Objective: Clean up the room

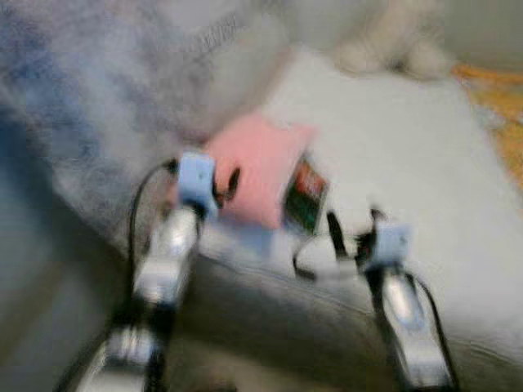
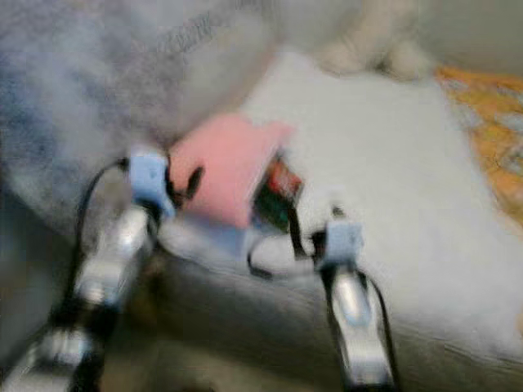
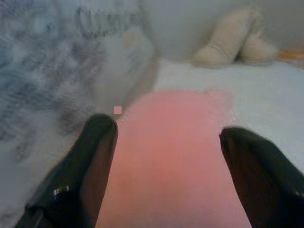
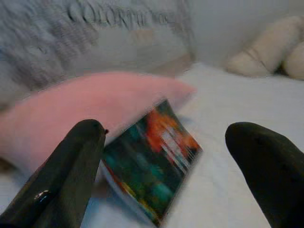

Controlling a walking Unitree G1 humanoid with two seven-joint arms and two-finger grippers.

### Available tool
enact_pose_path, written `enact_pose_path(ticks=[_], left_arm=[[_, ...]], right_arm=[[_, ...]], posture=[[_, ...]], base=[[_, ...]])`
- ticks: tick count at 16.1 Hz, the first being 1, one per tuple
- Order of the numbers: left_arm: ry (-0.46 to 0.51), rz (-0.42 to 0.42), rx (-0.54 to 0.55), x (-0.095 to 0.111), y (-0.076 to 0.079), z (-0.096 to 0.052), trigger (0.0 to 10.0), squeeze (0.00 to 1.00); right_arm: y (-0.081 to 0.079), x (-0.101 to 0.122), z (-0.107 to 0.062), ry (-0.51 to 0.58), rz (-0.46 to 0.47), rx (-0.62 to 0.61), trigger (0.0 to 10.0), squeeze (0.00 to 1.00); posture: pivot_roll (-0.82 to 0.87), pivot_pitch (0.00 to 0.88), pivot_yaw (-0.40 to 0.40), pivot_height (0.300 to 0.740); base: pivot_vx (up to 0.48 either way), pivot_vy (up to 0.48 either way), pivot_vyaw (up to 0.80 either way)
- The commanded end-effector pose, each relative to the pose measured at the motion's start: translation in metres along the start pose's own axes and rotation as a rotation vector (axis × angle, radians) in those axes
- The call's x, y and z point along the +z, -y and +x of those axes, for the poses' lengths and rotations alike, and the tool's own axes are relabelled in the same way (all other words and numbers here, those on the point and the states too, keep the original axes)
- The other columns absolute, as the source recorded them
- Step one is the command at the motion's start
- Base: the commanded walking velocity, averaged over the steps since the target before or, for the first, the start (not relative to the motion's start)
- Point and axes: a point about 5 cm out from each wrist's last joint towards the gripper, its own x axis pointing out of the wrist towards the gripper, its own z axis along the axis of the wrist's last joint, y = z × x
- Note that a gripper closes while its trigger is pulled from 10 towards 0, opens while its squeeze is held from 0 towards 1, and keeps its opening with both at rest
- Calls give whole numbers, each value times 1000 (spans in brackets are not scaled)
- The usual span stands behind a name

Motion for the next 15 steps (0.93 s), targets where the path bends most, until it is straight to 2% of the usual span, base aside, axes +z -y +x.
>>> enact_pose_path(ticks=[1, 7, 9, 12, 13, 15], left_arm=[[-8, 20, -29, 2, 4, 4, 10000, 0], [24, 15, -42, 6, 7, 5, 10000, 0], [29, 15, -28, 7, 4, 1, 10000, 0], [24, 33, -9, 5, -1, -8, 10000, 0], [33, 35, 0, 9, -3, -13, 10000, 0], [56, 53, -5, 18, -4, -20, 10000, 0]], right_arm=[[0, -3, -2, -10, 5, -10, 10000, 263], [-1, -6, -3, -19, 7, 5, 10000, 263], [-6, -3, 3, -13, 24, 34, 10000, 259], [-30, 13, 39, 26, 61, 138, 10000, 251], [-44, 18, 55, 20, 108, 176, 10000, 251], [-55, 18, 71, -9, 191, 181, 10000, 251]], posture=[[-24, 0, 13, 740], [-13, 0, 9, 740], [3, 0, 8, 740], [44, 0, -3, 740], [81, 38, 1, 740], [140, 92, -1, 740]], base=[[480, 0, 0], [480, 0, 0], [0, 0, 0], [0, 0, 0], [0, 0, 0], [0, 0, 0]])
